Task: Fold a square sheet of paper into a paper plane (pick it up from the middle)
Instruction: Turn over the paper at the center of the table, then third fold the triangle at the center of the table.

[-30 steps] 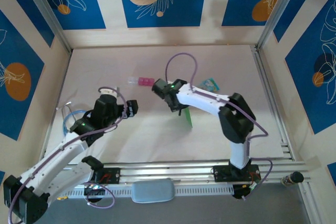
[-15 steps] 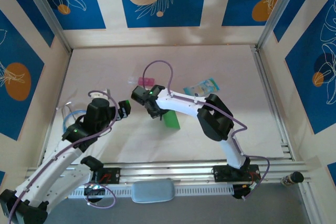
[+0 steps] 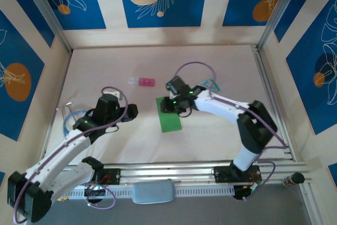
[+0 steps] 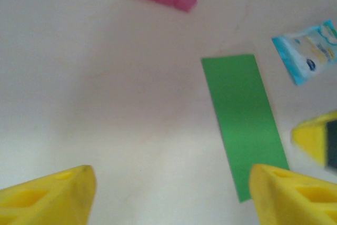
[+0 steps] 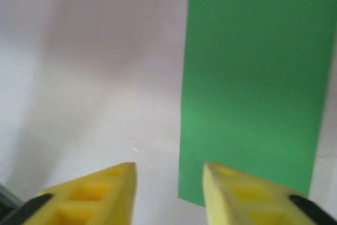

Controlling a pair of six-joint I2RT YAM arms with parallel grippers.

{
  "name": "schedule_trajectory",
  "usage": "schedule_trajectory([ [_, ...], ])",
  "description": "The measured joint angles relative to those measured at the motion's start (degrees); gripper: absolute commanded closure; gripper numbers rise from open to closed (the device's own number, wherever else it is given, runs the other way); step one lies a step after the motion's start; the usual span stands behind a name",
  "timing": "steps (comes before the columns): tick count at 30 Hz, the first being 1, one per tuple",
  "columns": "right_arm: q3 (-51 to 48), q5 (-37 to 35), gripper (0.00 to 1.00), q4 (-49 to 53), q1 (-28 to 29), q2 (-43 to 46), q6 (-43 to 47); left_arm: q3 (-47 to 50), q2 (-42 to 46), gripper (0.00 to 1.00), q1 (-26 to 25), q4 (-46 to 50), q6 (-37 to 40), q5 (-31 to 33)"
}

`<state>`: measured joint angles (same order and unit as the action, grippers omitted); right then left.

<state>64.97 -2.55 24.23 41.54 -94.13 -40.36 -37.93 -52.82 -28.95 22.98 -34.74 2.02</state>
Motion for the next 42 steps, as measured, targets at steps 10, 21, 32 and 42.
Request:
schedule_trajectory([
  [10,-18.12,5.79,0.92,-11.52,-9.68,4.87,-4.09,-3.41,-22.12,0.56,0.09,-8.13,-4.57,-16.46],
  [21,-18.91,10.43,0.94,-20.31,-10.54,0.79,-5.81,-5.31,-33.27,0.56,-0.28,-15.45,-9.92,-24.22],
  [32,-18.97,15.19,0.95,-23.26,-12.04,-5.75,-6.14,-7.41,-39.45,0.55,-0.74,-18.82,-12.83,-27.12],
  [42,-20.63,16.74,0.96,-26.67,-12.31,-5.86,-8.79,-9.05,-43.56,0.57,-1.07,-20.74,-14.49,-27.52],
])
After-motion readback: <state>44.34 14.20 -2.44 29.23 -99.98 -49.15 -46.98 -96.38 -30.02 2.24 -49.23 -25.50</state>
